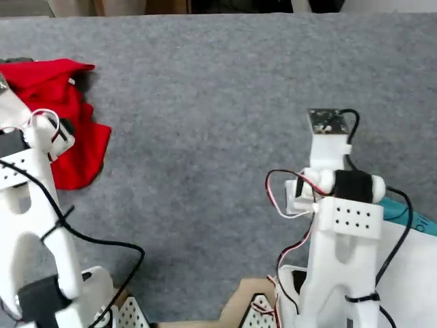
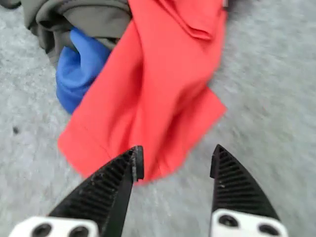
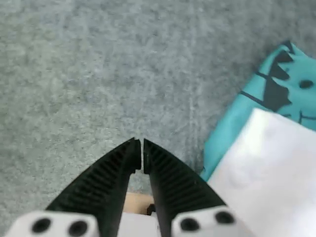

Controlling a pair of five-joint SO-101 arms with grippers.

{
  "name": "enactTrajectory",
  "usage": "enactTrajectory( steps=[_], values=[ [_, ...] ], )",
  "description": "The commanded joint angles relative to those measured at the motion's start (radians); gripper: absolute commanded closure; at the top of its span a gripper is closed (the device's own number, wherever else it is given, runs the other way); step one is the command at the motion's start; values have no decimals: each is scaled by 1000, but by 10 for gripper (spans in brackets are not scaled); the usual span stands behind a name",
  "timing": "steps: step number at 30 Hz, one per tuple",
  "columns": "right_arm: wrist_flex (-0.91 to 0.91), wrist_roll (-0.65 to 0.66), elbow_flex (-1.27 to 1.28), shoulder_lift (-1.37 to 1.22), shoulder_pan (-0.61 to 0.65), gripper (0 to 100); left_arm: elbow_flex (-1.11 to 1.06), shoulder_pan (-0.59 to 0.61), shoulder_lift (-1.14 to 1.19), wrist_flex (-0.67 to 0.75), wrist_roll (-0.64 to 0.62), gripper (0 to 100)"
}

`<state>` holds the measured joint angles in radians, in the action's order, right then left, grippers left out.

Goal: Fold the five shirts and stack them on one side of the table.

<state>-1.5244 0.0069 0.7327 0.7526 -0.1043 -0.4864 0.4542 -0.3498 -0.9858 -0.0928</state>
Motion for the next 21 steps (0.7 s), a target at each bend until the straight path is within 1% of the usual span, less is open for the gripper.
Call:
enactTrajectory(
  steps=[1, 3, 5, 7, 8, 10, 13, 16, 18, 21],
  values=[
    [44, -11, -1, 1, 24, 976, -84, 34, 79, 272, 61, 771],
    [57, -11, -2, 1, 24, 976, -104, 57, 142, 358, 94, 811],
    [57, -11, -4, 1, 22, 976, -101, 75, 185, 402, 130, 885],
    [55, -11, -4, 1, 22, 976, -83, 80, 200, 397, 157, 971],
    [52, -11, -4, 1, 22, 976, -71, 80, 200, 374, 166, 988],
    [55, -11, -4, 1, 22, 976, -37, 75, 185, 315, 166, 971],
    [78, -11, -1, 1, 28, 976, 18, 66, 136, 224, 164, 981],
    [107, -11, -1, 1, 30, 976, 69, 31, 42, 80, 167, 981],
    [130, -11, 1, 1, 30, 976, 87, -21, -45, -35, 169, 981],
    [170, -11, 1, 1, 30, 976, 89, -135, -214, -190, 169, 981]
  ],
)
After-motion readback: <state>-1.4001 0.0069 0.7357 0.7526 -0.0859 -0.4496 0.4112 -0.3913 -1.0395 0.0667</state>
